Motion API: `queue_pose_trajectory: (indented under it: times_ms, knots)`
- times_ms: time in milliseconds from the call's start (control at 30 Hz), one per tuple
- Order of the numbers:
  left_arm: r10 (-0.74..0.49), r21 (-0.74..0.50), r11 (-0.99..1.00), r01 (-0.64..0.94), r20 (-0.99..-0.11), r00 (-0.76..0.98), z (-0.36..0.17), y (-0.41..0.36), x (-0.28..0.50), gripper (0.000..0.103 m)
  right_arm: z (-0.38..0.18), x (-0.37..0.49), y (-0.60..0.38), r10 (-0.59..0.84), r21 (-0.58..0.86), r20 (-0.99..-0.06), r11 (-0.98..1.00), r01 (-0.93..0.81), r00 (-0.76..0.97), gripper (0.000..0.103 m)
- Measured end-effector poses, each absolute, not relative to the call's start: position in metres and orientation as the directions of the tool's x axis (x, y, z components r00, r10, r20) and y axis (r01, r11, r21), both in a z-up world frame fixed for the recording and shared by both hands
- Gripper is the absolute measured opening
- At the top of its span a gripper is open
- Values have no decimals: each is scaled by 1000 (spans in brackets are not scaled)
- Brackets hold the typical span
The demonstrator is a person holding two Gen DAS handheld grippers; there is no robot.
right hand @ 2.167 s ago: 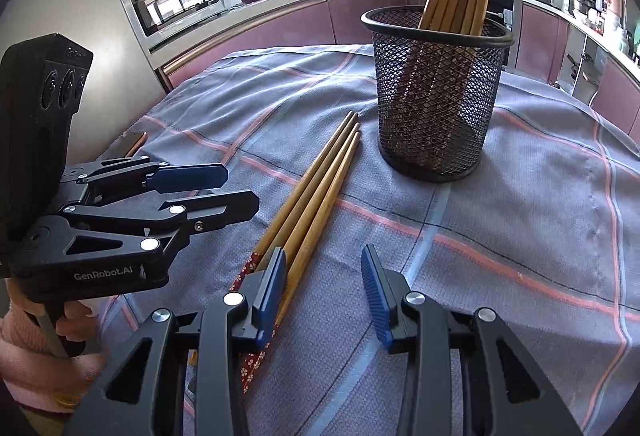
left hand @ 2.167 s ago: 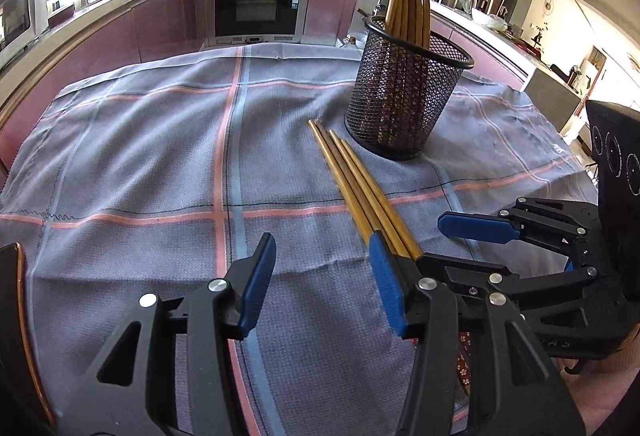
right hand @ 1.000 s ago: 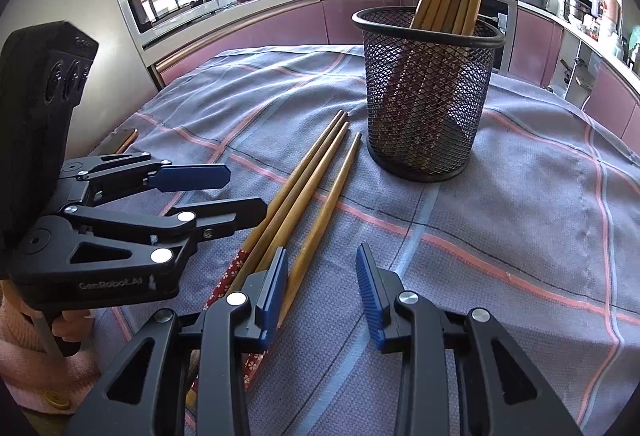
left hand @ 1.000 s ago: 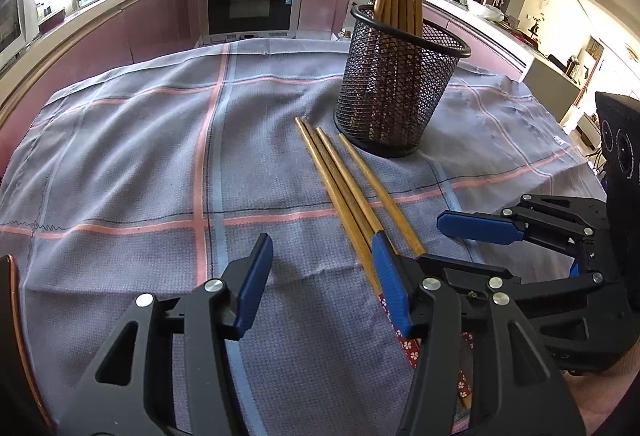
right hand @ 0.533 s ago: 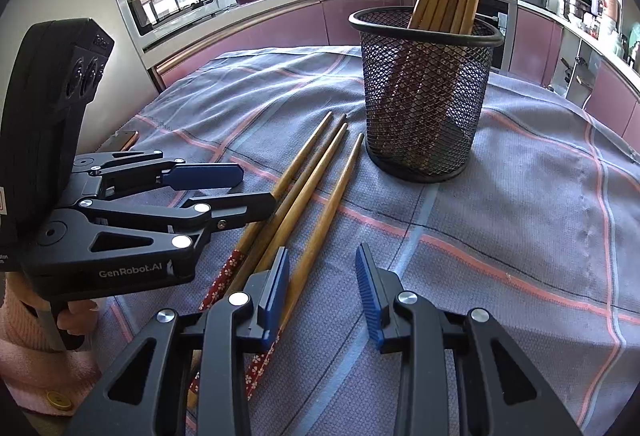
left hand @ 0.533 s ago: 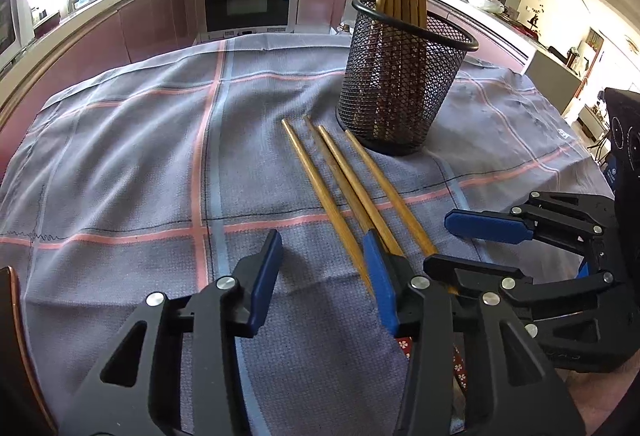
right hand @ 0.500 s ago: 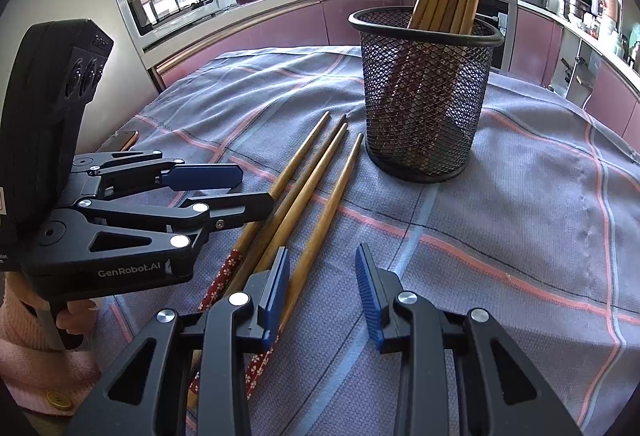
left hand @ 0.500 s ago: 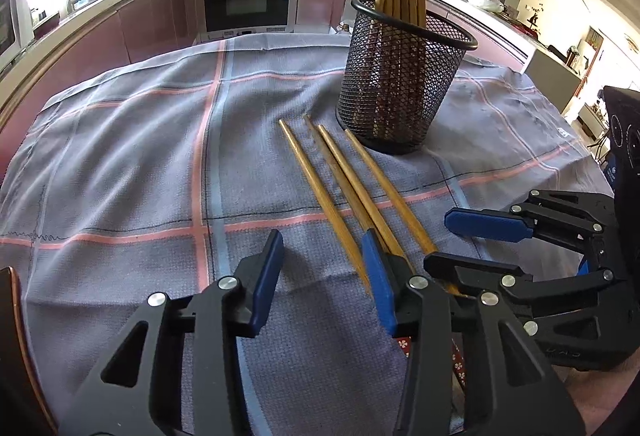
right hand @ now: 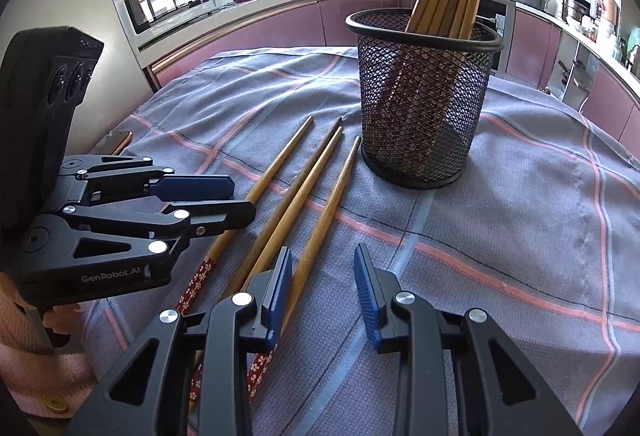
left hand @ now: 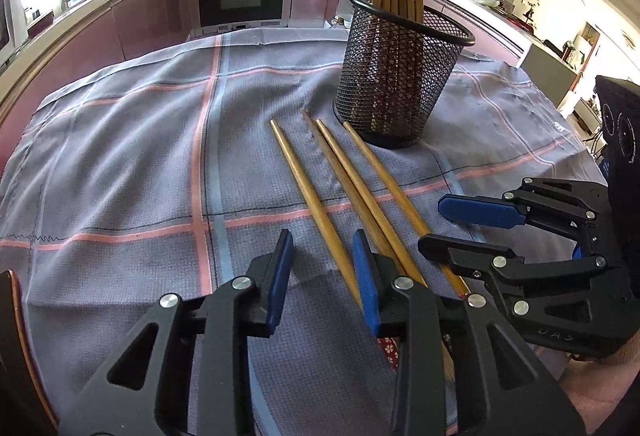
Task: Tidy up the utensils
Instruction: 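Lower the left tool onto a wooden chopstick and close while the right tool grasps another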
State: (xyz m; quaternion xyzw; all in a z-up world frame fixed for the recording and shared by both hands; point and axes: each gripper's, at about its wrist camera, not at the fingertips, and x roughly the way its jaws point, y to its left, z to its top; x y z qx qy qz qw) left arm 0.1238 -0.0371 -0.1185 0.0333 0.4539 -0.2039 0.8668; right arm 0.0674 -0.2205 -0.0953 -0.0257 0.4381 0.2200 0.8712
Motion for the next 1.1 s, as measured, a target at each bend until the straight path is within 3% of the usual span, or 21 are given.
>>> queue_pose_trajectory:
  times_ms: [200, 467, 867, 1100]
  knots:
    - [-303, -117, 925, 363, -803, 513, -119, -43, 136, 28, -95, 75, -215, 350, 133, -777, 904, -407, 523, 27]
    - [-262, -98, 943, 317, -806, 530, -119, -43, 136, 12, -96, 81, -215, 339, 132, -778, 911, -391, 528, 14]
    - [-233, -78, 952, 297, -814, 533, -119, -48, 144, 13, -96, 88, -216, 351, 159, -777, 912, -378, 523, 10]
    - [-221, -84, 960, 266, -810, 543, -119, -47, 145, 9, -95, 89, -223, 372, 196, -770, 911, -363, 518, 5]
